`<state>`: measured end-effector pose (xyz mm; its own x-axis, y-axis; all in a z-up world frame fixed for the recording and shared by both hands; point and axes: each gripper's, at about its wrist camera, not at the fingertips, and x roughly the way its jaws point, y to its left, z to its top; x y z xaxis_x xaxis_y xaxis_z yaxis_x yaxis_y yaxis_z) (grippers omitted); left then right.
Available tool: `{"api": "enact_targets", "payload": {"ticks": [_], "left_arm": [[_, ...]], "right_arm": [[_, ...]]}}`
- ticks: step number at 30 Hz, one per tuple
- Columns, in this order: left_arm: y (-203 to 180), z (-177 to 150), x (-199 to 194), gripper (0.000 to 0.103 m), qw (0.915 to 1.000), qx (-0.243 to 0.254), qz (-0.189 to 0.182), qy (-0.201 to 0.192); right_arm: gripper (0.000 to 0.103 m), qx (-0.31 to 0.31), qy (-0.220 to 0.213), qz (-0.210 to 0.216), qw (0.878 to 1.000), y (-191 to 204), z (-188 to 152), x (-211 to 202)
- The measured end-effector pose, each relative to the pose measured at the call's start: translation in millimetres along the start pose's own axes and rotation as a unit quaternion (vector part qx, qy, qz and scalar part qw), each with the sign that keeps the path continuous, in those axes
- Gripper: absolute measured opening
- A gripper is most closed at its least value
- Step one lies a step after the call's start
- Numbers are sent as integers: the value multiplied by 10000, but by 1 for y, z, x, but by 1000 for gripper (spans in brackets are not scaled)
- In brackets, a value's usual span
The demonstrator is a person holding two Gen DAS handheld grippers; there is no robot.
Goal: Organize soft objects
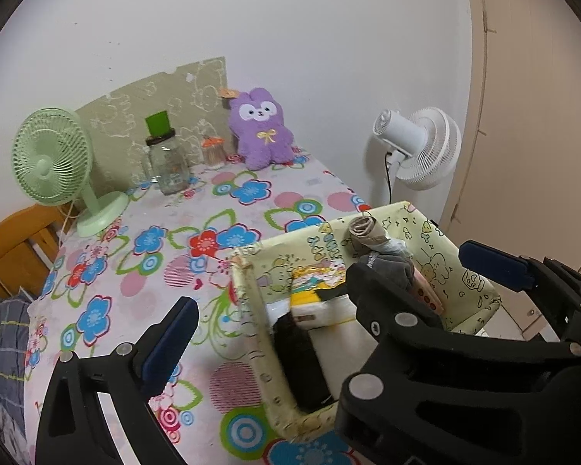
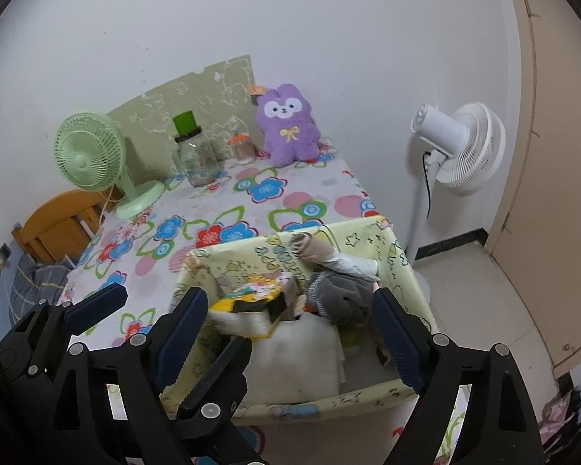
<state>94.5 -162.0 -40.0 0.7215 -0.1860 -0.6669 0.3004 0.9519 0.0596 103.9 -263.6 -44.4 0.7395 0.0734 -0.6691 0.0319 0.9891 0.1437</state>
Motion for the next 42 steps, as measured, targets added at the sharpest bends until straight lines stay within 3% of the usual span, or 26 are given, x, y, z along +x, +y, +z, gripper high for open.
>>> {"api": "enact_targets", "payload": {"ticks": [5,17,42], "left_arm": [[12,-3,-16,101,9998,-56,113,-131],[46,-11,-61,103,9975,-281,371,-525],[123,-43,-145,103,9836,-827,1077,-1191]], "right_arm": [[97,-18,-116,39,9999,15,-3,-13],[101,-316,-502,138,9981,60,-4,-48],[101,-731,-1239,250,9893,127,-15,-121]]}}
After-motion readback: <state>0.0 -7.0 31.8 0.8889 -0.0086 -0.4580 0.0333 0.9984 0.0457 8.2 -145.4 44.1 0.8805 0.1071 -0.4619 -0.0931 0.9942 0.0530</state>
